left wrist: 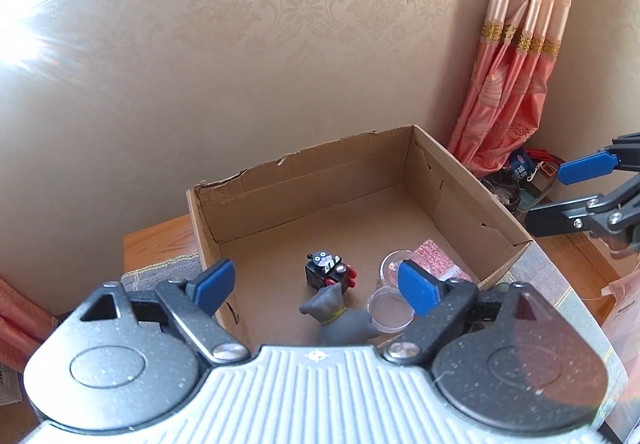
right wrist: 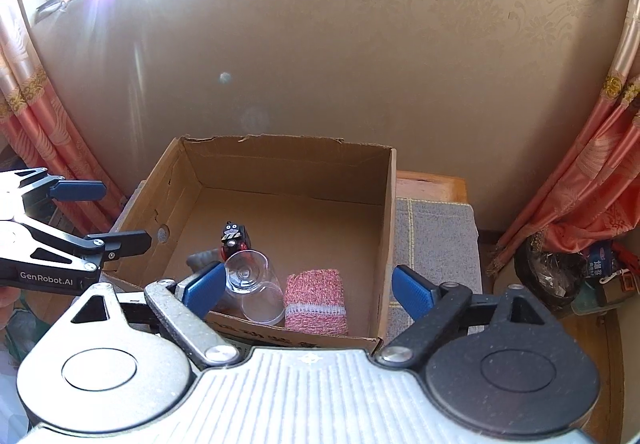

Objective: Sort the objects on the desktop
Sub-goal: 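Open both tools to drop the pink pouch and grey toy into the box, then move both open tools back toward the remaining objects on the towel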

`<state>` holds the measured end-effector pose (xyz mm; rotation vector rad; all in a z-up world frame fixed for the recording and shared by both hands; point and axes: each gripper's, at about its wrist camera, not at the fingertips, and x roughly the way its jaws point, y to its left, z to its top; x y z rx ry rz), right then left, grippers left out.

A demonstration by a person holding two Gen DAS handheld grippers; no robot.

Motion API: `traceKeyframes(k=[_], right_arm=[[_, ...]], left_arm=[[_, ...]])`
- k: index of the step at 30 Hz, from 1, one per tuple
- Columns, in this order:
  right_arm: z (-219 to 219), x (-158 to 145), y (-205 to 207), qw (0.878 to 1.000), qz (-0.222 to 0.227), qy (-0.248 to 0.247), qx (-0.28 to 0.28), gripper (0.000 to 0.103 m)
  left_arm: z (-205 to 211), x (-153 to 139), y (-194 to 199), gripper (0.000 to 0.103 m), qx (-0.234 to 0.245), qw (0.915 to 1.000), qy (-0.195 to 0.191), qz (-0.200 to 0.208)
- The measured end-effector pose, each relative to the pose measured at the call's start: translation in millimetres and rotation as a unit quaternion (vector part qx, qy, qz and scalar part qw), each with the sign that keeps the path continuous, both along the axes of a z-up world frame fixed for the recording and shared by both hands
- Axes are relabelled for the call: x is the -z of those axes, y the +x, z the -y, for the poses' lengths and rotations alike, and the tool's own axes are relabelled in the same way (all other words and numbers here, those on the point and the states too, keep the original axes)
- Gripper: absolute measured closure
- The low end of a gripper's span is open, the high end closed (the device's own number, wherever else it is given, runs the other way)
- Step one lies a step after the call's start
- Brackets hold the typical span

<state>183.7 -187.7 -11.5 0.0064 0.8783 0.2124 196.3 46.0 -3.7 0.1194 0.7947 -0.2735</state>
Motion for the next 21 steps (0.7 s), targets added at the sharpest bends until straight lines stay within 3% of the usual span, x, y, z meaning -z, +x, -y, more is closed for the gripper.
traceKeyframes(k=[12,21], right_arm=[[4.9,-7.2,-41.6,1.0,0.012,0.017,0.003,0.002],[4.6,-4.7,-70.4,1.0,0.022,0.016,-0.007,0.0]], left_arm=[[10.5,-7.5,-41.7,0.011,0.009,0.9996,0.023,-0.014],[11.6,-2.0,-70.5,0.011,-0.01,0.9995,0.005,-0.029]])
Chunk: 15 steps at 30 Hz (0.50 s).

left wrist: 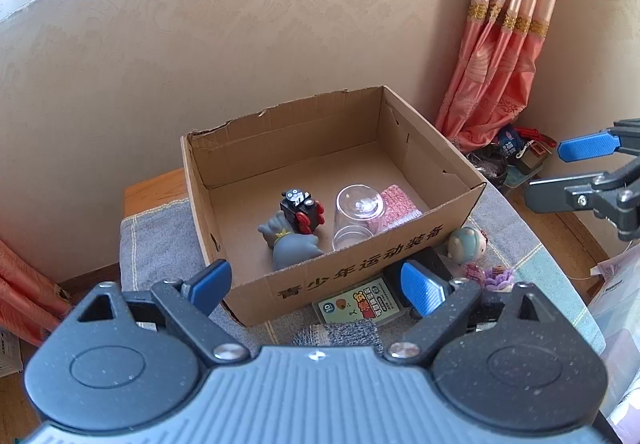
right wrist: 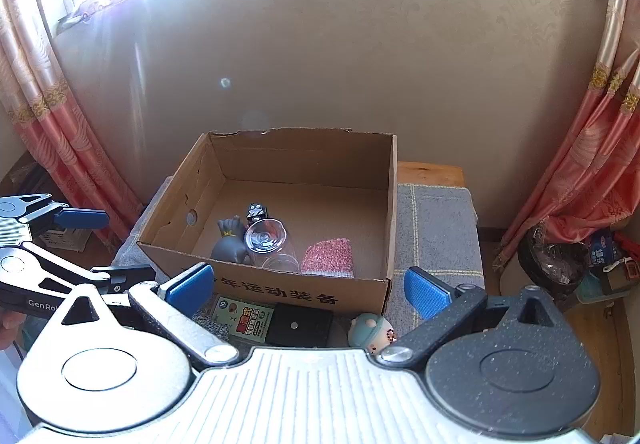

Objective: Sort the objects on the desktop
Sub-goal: 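Move both open tools back toward the remaining objects on the towel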

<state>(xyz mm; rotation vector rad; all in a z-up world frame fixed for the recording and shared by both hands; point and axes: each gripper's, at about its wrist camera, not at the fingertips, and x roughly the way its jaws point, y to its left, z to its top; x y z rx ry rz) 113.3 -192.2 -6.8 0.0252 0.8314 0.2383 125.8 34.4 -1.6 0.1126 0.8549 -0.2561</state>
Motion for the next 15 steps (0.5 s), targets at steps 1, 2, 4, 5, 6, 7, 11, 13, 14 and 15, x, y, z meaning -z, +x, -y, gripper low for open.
traceKeyframes(k=[1,2,4,5,6,7,11,13,14,15], right_arm=[[-1.1,1.8,-3.0,1.0,0.0,0.0,-0.002,0.0],[-1.9,3.8,-5.6,1.0,-0.001,-0.001,-0.004,0.0],[-3.9,9.6,-12.8,1.0,-0.003,0.001,-0.01,0.0],[-5.2,13.3,-15.7,1.0,-0.004,0.002,-0.013,0.0],[-6.5,16.8,-18.6,1.0,-0.005,0.003,-0.016,0.0],[-8.2,20.7,-21.4,1.0,-0.007,0.002,-0.019,0.0],[-14.8,35.6,-31.7,0.999,-0.009,-0.009,-0.034,0.0],[-18.8,43.1,-39.0,0.999,-0.006,-0.017,-0.044,0.0],[-20.4,46.8,-42.5,0.998,-0.002,-0.022,-0.051,0.0],[-21.2,49.7,-45.5,0.998,0.001,-0.024,-0.056,0.0]], left_arm=[[-0.5,1.4,-2.4,0.011,-0.005,1.0,-0.002,-0.002],[-1.0,3.0,-4.8,0.011,-0.01,0.9999,-0.005,-0.003],[-3.0,6.7,-8.9,0.011,-0.016,0.9997,-0.014,-0.007],[-3.8,9.3,-10.4,0.011,-0.02,0.9996,-0.018,-0.01],[-4.1,12.3,-11.6,0.011,-0.024,0.9994,-0.02,-0.014],[-4.1,15.0,-12.5,0.011,-0.026,0.9993,-0.021,-0.018],[-1.6,27.6,-19.5,0.011,-0.03,0.9991,-0.018,-0.026],[-0.6,33.3,-22.1,0.011,-0.033,0.9989,-0.016,-0.029],[-0.3,36.9,-24.5,0.011,-0.036,0.9987,-0.018,-0.03],[-0.5,40.3,-25.1,0.011,-0.038,0.9985,-0.023,-0.034]])
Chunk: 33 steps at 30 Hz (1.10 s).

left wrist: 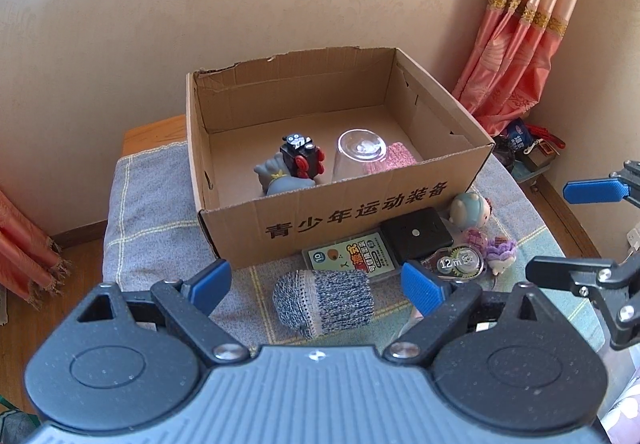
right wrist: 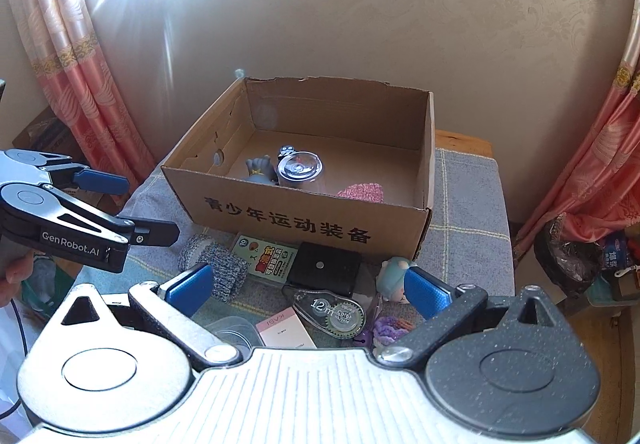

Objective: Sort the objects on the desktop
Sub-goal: 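Move both open tools back toward the remaining objects on the towel, then grasp the grey-blue knitted sock with left tool while right tool grasps the clear square container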

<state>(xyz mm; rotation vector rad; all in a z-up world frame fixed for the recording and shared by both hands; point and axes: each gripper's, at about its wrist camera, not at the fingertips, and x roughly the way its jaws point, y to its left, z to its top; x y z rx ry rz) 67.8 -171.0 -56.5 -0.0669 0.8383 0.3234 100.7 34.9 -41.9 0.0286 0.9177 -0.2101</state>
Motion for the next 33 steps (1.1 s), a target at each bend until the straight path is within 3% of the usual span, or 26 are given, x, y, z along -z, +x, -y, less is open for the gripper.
traceKeyframes(k=[8,19,27,33], right_arm=[[-2.7,26.3,-14.2,0.999,-0.018,-0.023,-0.019,0.0],[3.7,54.4,-13.5,0.998,-0.055,-0.008,-0.014,0.0],[4.6,60.7,-14.7,0.996,-0.07,0.024,-0.049,0.0],[-7.3,68.5,-15.0,0.994,-0.074,0.015,-0.078,0.0]], left_arm=[[9.2,21.9,2.5,0.011,0.003,0.9998,-0.01,-0.019],[17.6,50.8,14.8,0.011,-0.012,0.9993,-0.006,-0.036],[23.1,74.6,22.5,0.011,-0.016,0.9986,-0.004,-0.05],[24.9,86.6,27.6,0.011,-0.03,0.9985,0.006,-0.045]])
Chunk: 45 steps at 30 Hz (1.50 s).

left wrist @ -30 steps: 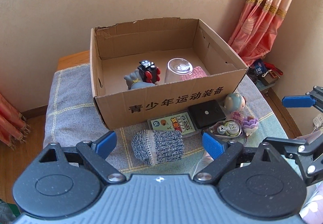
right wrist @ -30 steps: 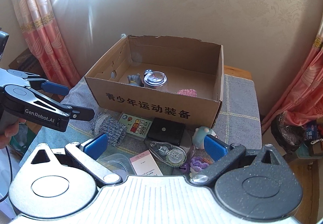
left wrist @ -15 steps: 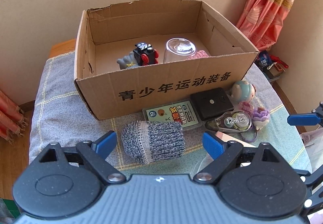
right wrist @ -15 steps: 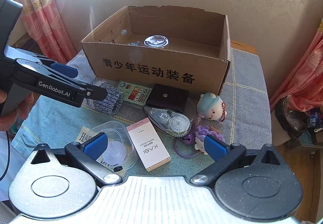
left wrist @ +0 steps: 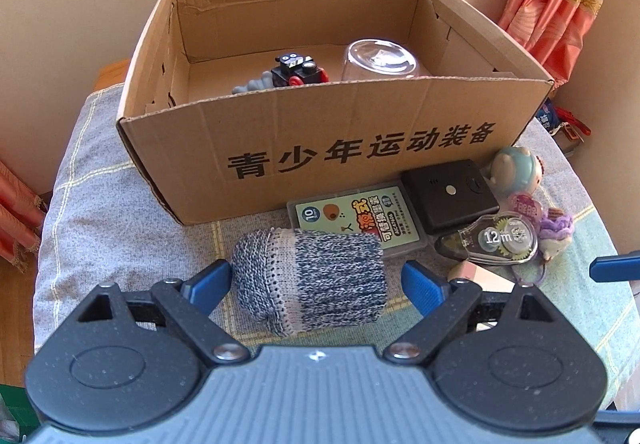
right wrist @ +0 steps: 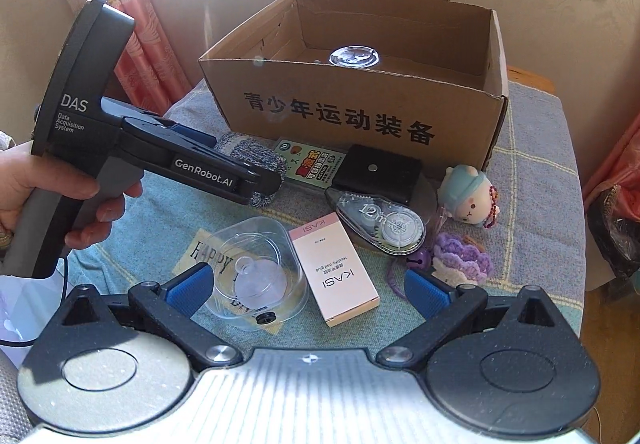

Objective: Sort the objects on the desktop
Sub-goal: 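Grasp the grey-blue knitted sock with left tool while right tool grasps the clear square container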

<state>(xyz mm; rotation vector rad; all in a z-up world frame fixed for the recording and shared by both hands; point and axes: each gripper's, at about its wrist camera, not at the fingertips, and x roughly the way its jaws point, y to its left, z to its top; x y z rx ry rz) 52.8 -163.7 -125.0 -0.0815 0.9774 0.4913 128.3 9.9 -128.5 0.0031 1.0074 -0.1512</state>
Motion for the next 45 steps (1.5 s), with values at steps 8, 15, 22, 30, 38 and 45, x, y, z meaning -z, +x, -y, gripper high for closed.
traceKeyframes(k=[8,15,22,30,38,45], right_arm=[[-14.5,9.7,3.1,0.999,-0.01,-0.003,-0.039,0.0],[-33.6,18.5,5.9,0.997,-0.013,0.004,-0.08,0.0],[-54.9,28.8,14.0,0.994,-0.016,0.002,-0.108,0.001],[-63.4,33.5,11.3,0.992,-0.025,-0.009,-0.126,0.0],[-71.8,39.5,10.5,0.989,-0.017,-0.045,-0.143,0.011],[-83.3,50.9,11.3,0.986,-0.014,-0.087,-0.14,0.025]], left_arm=[[-2.5,11.8,2.1,0.011,-0.02,0.9997,-0.01,-0.006],[-4.5,14.7,4.8,0.013,-0.024,0.9995,-0.019,-0.01],[-7.2,14.9,6.0,0.013,-0.029,0.9992,-0.026,-0.012],[-14.7,14.4,3.5,0.013,-0.029,0.999,-0.033,-0.01],[-14.0,16.8,5.0,0.014,-0.037,0.9986,-0.036,-0.01],[-10.8,19.5,7.0,0.018,-0.035,0.9989,-0.03,-0.009]])
